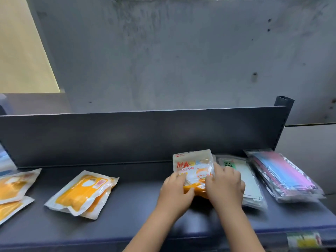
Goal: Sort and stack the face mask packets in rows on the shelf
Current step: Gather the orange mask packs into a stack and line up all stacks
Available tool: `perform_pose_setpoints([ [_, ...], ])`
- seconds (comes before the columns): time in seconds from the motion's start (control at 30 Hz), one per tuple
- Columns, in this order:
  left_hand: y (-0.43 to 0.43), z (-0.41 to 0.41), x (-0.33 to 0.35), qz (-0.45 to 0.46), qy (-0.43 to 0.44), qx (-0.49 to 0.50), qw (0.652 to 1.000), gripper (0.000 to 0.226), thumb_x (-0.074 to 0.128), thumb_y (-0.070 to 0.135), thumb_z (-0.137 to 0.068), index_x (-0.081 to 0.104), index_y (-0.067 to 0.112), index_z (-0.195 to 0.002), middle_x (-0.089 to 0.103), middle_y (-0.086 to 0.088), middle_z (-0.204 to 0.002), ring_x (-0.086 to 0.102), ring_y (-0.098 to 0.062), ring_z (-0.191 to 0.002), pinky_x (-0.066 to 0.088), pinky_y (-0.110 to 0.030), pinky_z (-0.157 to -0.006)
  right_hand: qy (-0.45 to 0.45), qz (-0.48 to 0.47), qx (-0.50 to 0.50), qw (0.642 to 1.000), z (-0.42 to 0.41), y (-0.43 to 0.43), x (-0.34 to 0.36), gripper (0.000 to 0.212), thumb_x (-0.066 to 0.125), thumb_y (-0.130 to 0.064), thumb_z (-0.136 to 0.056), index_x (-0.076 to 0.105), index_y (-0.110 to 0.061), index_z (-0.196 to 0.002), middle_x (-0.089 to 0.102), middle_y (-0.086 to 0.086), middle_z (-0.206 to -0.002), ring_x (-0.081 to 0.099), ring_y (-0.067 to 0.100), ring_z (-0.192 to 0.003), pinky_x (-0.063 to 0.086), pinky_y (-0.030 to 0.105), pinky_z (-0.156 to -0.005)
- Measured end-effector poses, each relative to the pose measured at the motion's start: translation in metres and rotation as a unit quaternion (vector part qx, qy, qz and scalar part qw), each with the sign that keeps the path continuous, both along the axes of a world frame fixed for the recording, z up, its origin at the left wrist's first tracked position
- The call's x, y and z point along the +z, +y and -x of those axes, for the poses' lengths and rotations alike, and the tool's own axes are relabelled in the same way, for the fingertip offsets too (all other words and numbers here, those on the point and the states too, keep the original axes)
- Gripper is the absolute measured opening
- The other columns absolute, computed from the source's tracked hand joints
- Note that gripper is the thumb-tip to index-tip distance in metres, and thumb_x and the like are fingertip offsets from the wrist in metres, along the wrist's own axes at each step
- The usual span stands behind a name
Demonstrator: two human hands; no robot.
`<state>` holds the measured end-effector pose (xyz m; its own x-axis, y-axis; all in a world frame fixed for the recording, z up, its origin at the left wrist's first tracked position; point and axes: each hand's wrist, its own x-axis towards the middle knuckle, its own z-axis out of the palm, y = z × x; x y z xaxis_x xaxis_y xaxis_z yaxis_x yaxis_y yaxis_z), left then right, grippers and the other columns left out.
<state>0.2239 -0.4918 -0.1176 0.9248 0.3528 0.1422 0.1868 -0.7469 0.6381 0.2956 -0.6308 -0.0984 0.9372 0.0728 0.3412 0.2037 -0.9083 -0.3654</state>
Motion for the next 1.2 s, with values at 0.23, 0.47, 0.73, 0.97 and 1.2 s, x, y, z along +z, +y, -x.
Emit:
perform_pose_setpoints([
  [0.23, 0.003, -0.004, -0.007, -0.049, 0.013, -0.043, 0.998, 0.068, 0.059, 0.041, -0.092, 0.038, 0.024, -0.155, 0.034, 0.007, -0.162, 0.039, -0.023, -0.142, 0.041, -0.033, -0.113, -0.048, 0.025, 0.045, 0.998, -0.002, 0.002, -0.021, 0.029, 0.054, -0.035, -0.089, 0.078, -0.029, -0.104, 0.073, -0.001, -0.113, 0.059, 0.029, -0.12, 0.038, 0.059, -0.107],
  [0.47, -0.001, -0.012, -0.017, -0.022, -0.006, -0.063, 0.998, 0.082, 0.066, 0.026, -0.083, 0.035, 0.022, -0.159, 0.022, 0.003, -0.17, 0.036, -0.025, -0.146, 0.032, -0.025, -0.114, 0.017, 0.047, 0.068, 0.996, -0.011, -0.007, -0.021, 0.033, 0.045, -0.038, -0.103, 0.068, -0.033, -0.125, 0.066, -0.009, -0.135, 0.042, 0.023, -0.146, 0.023, 0.057, -0.12],
  [0.73, 0.0, -0.01, -0.027, -0.038, -0.043, -0.046, 0.997, 0.077, 0.06, 0.017, -0.084, 0.039, 0.023, -0.157, 0.024, 0.002, -0.17, 0.031, -0.022, -0.152, 0.032, -0.027, -0.118, 0.028, 0.03, 0.124, 0.991, -0.024, -0.012, -0.025, 0.031, 0.041, -0.039, -0.104, 0.064, -0.033, -0.124, 0.064, -0.013, -0.135, 0.046, 0.02, -0.141, 0.029, 0.053, -0.119],
  [0.97, 0.003, -0.017, -0.025, -0.034, -0.035, -0.038, 0.998, 0.078, 0.06, 0.016, -0.083, 0.038, 0.021, -0.158, 0.027, 0.001, -0.168, 0.036, -0.025, -0.149, 0.039, -0.032, -0.117, 0.035, 0.033, 0.136, 0.99, -0.029, -0.007, -0.019, 0.035, 0.035, -0.04, -0.104, 0.064, -0.033, -0.122, 0.064, -0.011, -0.134, 0.045, 0.02, -0.141, 0.023, 0.059, -0.122],
  [1.2, 0.001, -0.02, -0.027, -0.047, -0.008, -0.033, 0.998, 0.089, 0.073, 0.025, -0.081, 0.031, 0.025, -0.159, 0.022, 0.003, -0.168, 0.037, -0.027, -0.143, 0.041, -0.033, -0.114, 0.061, 0.047, 0.157, 0.985, -0.031, -0.008, -0.006, 0.037, 0.04, -0.048, -0.102, 0.056, -0.038, -0.134, 0.057, -0.012, -0.144, 0.037, 0.018, -0.147, 0.018, 0.06, -0.123],
])
